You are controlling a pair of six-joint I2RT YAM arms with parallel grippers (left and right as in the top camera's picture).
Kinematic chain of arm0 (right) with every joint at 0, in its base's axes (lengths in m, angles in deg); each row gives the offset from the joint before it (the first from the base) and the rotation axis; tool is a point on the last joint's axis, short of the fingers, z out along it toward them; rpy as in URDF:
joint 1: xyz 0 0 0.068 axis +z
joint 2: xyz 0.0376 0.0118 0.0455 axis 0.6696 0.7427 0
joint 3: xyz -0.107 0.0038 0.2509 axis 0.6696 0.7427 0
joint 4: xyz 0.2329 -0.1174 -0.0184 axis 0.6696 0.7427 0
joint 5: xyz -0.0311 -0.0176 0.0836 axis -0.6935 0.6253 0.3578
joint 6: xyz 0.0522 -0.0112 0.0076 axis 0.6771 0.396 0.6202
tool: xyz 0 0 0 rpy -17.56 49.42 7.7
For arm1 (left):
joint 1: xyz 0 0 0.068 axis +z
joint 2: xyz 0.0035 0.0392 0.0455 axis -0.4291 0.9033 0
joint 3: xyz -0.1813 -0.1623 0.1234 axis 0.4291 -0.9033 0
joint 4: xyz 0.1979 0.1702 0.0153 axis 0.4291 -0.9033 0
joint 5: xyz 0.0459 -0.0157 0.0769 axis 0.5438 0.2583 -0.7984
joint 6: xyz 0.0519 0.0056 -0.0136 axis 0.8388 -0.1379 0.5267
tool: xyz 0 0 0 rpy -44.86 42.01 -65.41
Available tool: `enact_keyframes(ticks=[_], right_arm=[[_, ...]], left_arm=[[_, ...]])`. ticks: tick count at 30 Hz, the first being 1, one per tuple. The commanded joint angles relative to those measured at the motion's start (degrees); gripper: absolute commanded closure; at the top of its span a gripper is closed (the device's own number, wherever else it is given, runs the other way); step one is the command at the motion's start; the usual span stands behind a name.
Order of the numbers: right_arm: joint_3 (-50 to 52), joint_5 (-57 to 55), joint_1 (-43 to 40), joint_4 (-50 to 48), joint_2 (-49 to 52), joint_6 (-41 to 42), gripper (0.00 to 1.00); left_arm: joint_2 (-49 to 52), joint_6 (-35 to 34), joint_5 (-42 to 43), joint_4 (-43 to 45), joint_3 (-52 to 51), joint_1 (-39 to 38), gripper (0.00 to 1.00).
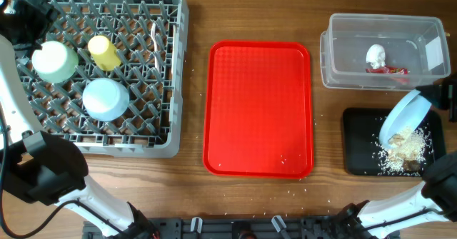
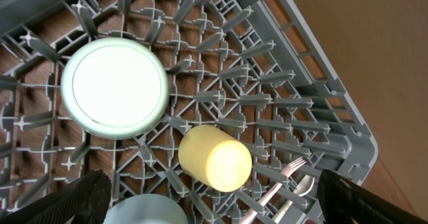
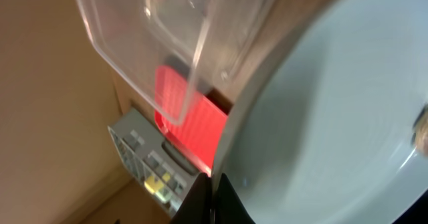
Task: Sort waste into correct bins and load items into the dishwasher rack
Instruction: 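Tilt the plate to dump food scraps onto the black tray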
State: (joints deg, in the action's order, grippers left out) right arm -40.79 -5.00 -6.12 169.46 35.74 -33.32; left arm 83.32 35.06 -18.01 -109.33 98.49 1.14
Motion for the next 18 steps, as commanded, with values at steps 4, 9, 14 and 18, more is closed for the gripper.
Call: enact_keyframes(ticks=[4,9,14,18], right_arm=[[-0.33,9.86,-0.72,3.76,-1.14,-4.9,0.96],[-0.28,6.88,-1.25,0.57,-1.01,-3.02,0.96],[-0.28,4.48,-1.97,0.92,-0.92,-0.28,0.96],[-0.28,7.43,-2.34,2.99,-0.87,-3.37,0.96]], left_arm=[[-0.04,-0.33,-0.15,0.02,-0.04,0.31,0.0],[-0.04,-0.33,-0.15,0.02,-0.04,0.31,0.0],[-0.04,-0.33,-0.13,0.02,-0.04,0.31,0.0],[-0.04,-0.33,-0.13,0.0,-0.04,0.31,0.0]])
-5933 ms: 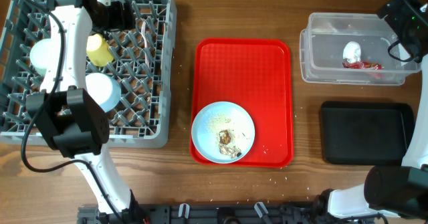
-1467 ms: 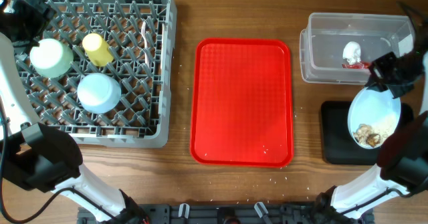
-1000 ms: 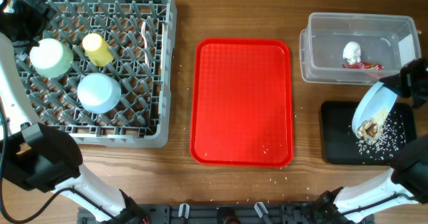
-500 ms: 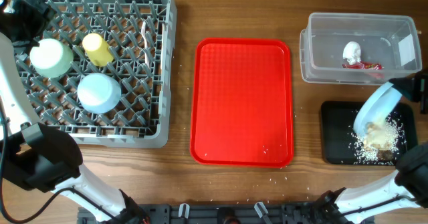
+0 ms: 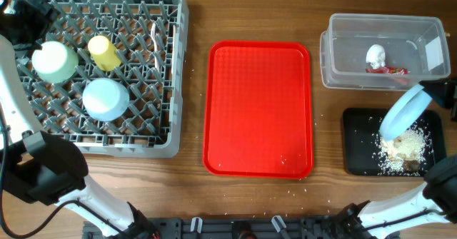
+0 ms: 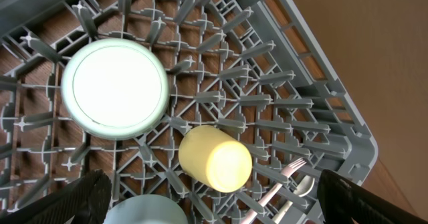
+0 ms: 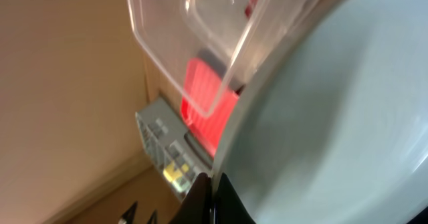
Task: Sort waste into correct bins and load items into the dishwasher rack
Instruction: 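Tilt the plate to dump food scraps onto the black tray, then carry the plate to the rack's right side and stand it upright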
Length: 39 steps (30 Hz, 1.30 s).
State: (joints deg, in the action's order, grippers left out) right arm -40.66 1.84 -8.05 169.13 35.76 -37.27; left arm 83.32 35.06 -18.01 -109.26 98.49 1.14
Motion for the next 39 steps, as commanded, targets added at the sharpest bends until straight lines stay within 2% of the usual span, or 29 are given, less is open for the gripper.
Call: enact_keyframes(ticks=[1,2,3,4,5,6,7,11,16,19,21,23,24,26,27,28,33,35,39], right_arm=[[-0.42,3.93,-0.39,3.5,-0.9,-3.89,0.96],[-0.42,3.45,-0.2,0.04,-0.9,-3.3,0.96],[-0.42,2.19,-0.2,0.44,-0.87,-0.42,0.96],[-0.42,7.39,-0.37,2.6,-0.9,-4.66,0.96],[-0.42,6.99,-0.37,0.9,-0.87,-1.77,0.96],[-0.42,8.28,-0.55,4.09,-0.87,-1.01,0.96],[-0.42,15.69,-0.57,4.66,-1.05,-7.78,0.96],[-0.37,20.55,2.54,10.03,-2.99,-13.22,0.96],[-0.37,20.9,11.02,7.23,-13.84,-6.16,0.96],[-0.37,19.69,26.6,-13.16,-20.06,9.66,0.96],[-0.37,16.13,38.84,-30.03,-19.56,20.74,0.96],[-0.37,8.7,50.82,-44.48,-17.66,28.48,0.96],[-0.37,5.6,59.19,-56.35,-15.37,31.39,0.96],[-0.37,3.87,67.12,-71.54,-10.86,35.6,0.96],[-0.37,3.63,72.78,-85.5,-3.63,42.38,0.96],[-0.37,3.54,74.99,-91.82,1.05,46.38,0.95],[-0.37,3.48,78.97,-114.31,15.67,61.4,0.96],[-0.37,0.92,80.0,-114.79,17.62,62.36,0.96],[-0.37,-4.17,81.35,-107.89,18.03,60.59,0.96]], left_arm=[[-0.04,-0.33,-0.15,-0.04,-0.04,0.31,0.0],[-0.04,-0.33,-0.15,-0.04,-0.04,0.31,0.0],[-0.04,-0.33,-0.15,-0.07,-0.04,0.31,0.0],[-0.04,-0.33,-0.13,-0.07,-0.04,0.31,0.0],[-0.04,-0.33,-0.15,-0.07,-0.04,0.31,0.0],[-0.04,-0.33,-0.15,-0.07,-0.04,0.31,0.0],[-0.04,-0.31,-0.15,-0.07,-0.04,0.31,0.0],[-0.04,-0.33,-0.15,-0.07,-0.04,0.31,0.0],[-0.04,-0.33,-0.13,-0.07,-0.04,0.31,0.0],[-0.04,-0.31,-0.13,-0.07,-0.04,0.31,0.0],[-0.04,-0.33,-0.15,-0.07,-0.04,0.31,0.0],[-0.04,-0.33,-0.13,-0.07,-0.04,0.31,0.0],[-0.04,-0.33,-0.15,-0.04,-0.04,0.31,0.0],[-0.04,-0.31,-0.13,-0.07,-0.04,0.31,0.0],[-0.04,-0.33,-0.13,-0.07,-0.04,0.31,0.0],[-0.04,-0.33,-0.15,-0.07,-0.04,0.31,0.0],[-0.04,-0.33,-0.15,-0.07,-0.04,0.31,0.0],[-0.04,-0.33,-0.13,-0.07,-0.04,0.31,0.0],[-0.04,-0.33,-0.15,-0.04,-0.04,0.31,0.0]])
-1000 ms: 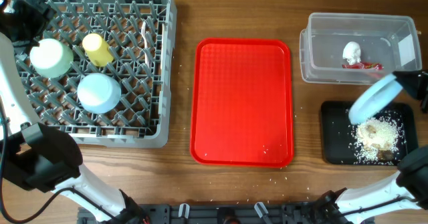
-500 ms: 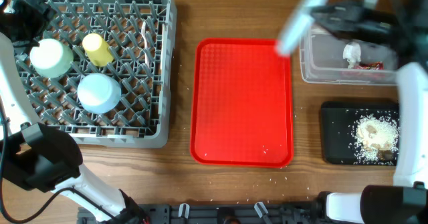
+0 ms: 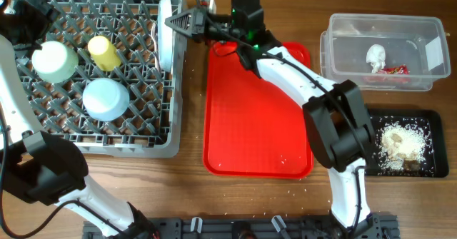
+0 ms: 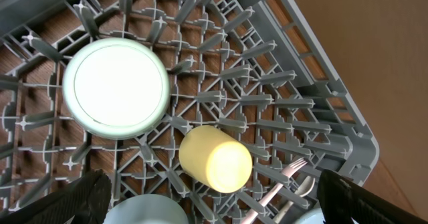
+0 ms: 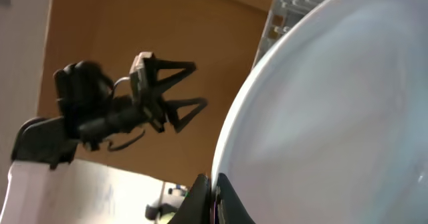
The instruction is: Sort waste into correct bins and load items into the dishwasher rack
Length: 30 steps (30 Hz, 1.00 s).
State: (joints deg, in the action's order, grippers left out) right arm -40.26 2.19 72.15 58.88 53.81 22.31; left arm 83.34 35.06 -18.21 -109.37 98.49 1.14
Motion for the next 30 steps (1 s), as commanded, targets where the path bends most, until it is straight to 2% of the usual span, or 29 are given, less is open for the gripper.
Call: enact_keyframes(ticks=[1,2,4,6,7,9,12,14,17,19,21,23,25,28,30], right_arm=[[-0.76,-6.51,1.66,4.22,-0.02,-0.52,0.96],[-0.76,-8.44,2.16,5.68,-0.02,-2.43,0.95],[-0.76,-10.6,2.34,7.28,-0.02,-6.8,0.76],[-0.87,-12.79,2.03,8.55,-0.24,-9.27,0.4],[-1.07,-12.83,1.42,9.2,-0.74,-9.68,0.3],[-2.34,-12.92,0.02,13.62,-3.32,-13.09,0.17],[-5.75,-22.75,-2.54,34.91,-12.39,-22.67,0.04],[-9.18,-33.48,-4.83,53.75,-21.42,-31.78,0.03],[-9.81,-46.53,-6.75,73.48,-32.54,-36.76,0.01],[-9.81,-49.9,-6.82,83.76,-38.1,-40.68,0.0],[-9.22,-54.18,-6.47,94.14,-43.54,-40.87,0.0],[-6.67,-64.13,-4.81,106.95,-50.66,-37.22,0.0],[-3.04,-64.72,-3.58,109.92,-56.08,-37.59,0.0],[7.89,-64.46,-2.29,110.2,-67.32,-37.66,0.0],[14.93,-63.52,-2.32,110.22,-73.92,-33.77,0.0]], left_arm=[[-0.07,-0.33,0.04,0.04,-0.04,0.31,0.0],[-0.07,-0.33,0.07,0.07,-0.04,0.31,0.0],[-0.07,-0.33,0.07,0.07,-0.04,0.31,0.0],[-0.07,-0.33,0.07,0.04,-0.04,0.31,0.0],[-0.07,-0.31,0.07,0.04,-0.04,0.31,0.0],[-0.07,-0.33,0.07,0.04,-0.04,0.31,0.0],[-0.07,-0.33,0.04,0.04,-0.04,0.31,0.0],[-0.07,-0.33,0.04,0.07,-0.04,0.31,0.0],[-0.07,-0.31,0.07,0.07,-0.04,0.31,0.0],[-0.07,-0.33,0.04,0.04,-0.04,0.31,0.0],[-0.07,-0.33,0.04,0.07,-0.04,0.31,0.0],[-0.07,-0.31,0.04,0.04,-0.04,0.31,0.0],[-0.07,-0.33,0.04,0.07,-0.04,0.31,0.0],[-0.07,-0.31,0.04,0.04,-0.04,0.31,0.0],[-0.07,-0.33,0.04,0.04,-0.04,0.31,0.0]])
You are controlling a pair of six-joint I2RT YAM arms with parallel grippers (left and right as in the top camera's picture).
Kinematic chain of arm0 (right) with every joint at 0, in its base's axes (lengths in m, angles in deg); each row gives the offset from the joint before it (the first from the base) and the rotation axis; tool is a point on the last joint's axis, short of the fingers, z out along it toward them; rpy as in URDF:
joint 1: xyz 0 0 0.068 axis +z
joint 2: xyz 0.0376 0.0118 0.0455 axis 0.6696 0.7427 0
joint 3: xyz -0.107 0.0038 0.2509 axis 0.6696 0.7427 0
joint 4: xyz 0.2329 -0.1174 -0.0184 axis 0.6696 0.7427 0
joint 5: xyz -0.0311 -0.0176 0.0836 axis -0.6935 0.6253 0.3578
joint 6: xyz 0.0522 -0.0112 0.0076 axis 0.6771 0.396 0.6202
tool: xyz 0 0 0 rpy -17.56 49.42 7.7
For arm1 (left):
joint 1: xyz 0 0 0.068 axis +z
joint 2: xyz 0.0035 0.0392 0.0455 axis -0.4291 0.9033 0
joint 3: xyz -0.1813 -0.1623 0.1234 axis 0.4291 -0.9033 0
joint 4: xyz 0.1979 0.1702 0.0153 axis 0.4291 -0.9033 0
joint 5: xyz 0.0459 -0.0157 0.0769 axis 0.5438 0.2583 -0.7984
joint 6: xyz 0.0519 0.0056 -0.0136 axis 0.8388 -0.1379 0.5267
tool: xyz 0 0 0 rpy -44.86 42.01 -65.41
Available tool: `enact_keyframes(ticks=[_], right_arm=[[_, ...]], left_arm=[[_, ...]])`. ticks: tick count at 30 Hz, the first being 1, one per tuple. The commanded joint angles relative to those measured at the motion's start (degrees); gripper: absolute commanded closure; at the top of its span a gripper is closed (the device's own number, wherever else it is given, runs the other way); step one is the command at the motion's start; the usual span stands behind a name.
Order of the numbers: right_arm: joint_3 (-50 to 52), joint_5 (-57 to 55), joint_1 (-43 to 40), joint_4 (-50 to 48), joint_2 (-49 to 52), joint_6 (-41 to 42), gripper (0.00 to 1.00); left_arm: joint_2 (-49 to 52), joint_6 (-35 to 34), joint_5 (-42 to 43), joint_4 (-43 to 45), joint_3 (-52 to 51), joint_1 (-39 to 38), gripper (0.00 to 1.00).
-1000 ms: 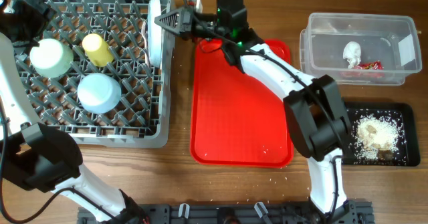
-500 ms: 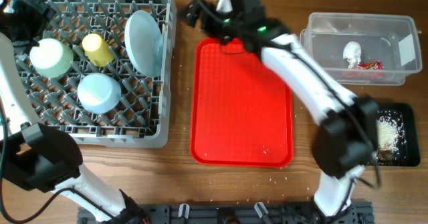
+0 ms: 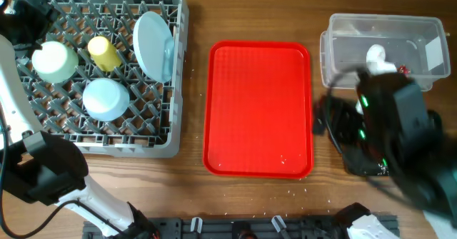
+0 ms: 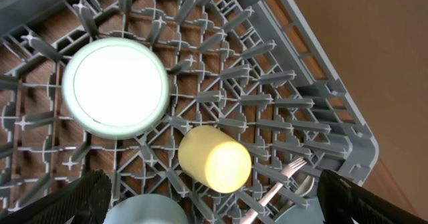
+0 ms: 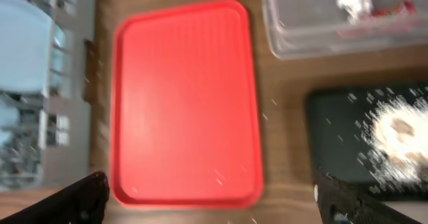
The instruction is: Sort waste into correct bins and load items into the dishwasher rack
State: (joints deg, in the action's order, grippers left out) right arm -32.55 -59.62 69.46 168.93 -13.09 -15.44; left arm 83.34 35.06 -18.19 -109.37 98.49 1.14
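Observation:
A pale blue plate stands on edge in the grey dishwasher rack, near its right side. Beside it in the rack are a green cup, a yellow cup and a light blue bowl. A pink fork lies among the tines. My left gripper hangs open above the cups. My right gripper is open and empty, high above the table by the red tray; its arm is blurred over the black bin.
The red tray holds nothing but a few crumbs. A clear bin at the back right holds crumpled white paper and a red wrapper. Food scraps lie in the black bin. Rice grains dot the wood around it.
The right gripper held the plate at the rack's right edge; now the plate stands in the rack, and the gripper is open and back on the right side. The left arm is unchanged.
The right gripper first held the plate tilted over the black bin, with food scraps in the bin beneath it, and was still there shortly after. Then it held the plate at the rack. Now the plate stands there, released.

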Motion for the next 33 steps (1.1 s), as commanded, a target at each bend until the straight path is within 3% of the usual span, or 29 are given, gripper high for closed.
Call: enact_keyframes(ticks=[1,3,9,11,15,16,18,23,26,29,33], right_arm=[[9.77,-0.66,0.37,0.2,-9.57,8.22,0.0],[13.79,-0.28,0.37,1.55,-13.66,12.28,0.0],[14.4,4.76,0.37,6.08,-14.4,12.04,0.0],[14.43,4.7,0.37,2.51,-14.4,7.04,0.0],[17.86,6.38,-0.92,-13.2,-16.72,-15.41,0.0],[22.32,10.08,-3.28,-21.09,-19.54,-23.43,0.0],[30.95,17.66,-7.8,-31.63,-24.35,-31.78,0.0],[59.12,23.82,-16.57,-61.66,-38.73,-32.76,0.0],[71.06,23.8,-18.29,-74.88,-45.88,-32.87,0.0],[80.08,23.8,-20.46,-84.76,-52.87,-31.95,0.0],[84.89,23.78,-25.16,-88.04,-58.31,-28.24,0.0]], left_arm=[[-0.07,-0.33,0.02,0.04,-0.04,0.31,0.0],[-0.07,-0.33,0.02,0.07,-0.04,0.31,0.0],[-0.07,-0.33,0.02,0.04,-0.04,0.31,0.0],[-0.07,-0.33,0.02,0.04,-0.04,0.31,0.0],[-0.07,-0.33,0.02,0.04,-0.04,0.31,0.0],[-0.07,-0.33,0.04,0.07,-0.04,0.31,0.0],[-0.07,-0.33,0.04,0.07,-0.04,0.31,0.0],[-0.07,-0.33,0.04,0.07,-0.04,0.31,0.0],[-0.07,-0.33,0.02,0.07,-0.04,0.31,0.0],[-0.07,-0.33,0.02,0.04,-0.04,0.31,0.0],[-0.07,-0.33,0.02,0.04,-0.04,0.31,0.0]])
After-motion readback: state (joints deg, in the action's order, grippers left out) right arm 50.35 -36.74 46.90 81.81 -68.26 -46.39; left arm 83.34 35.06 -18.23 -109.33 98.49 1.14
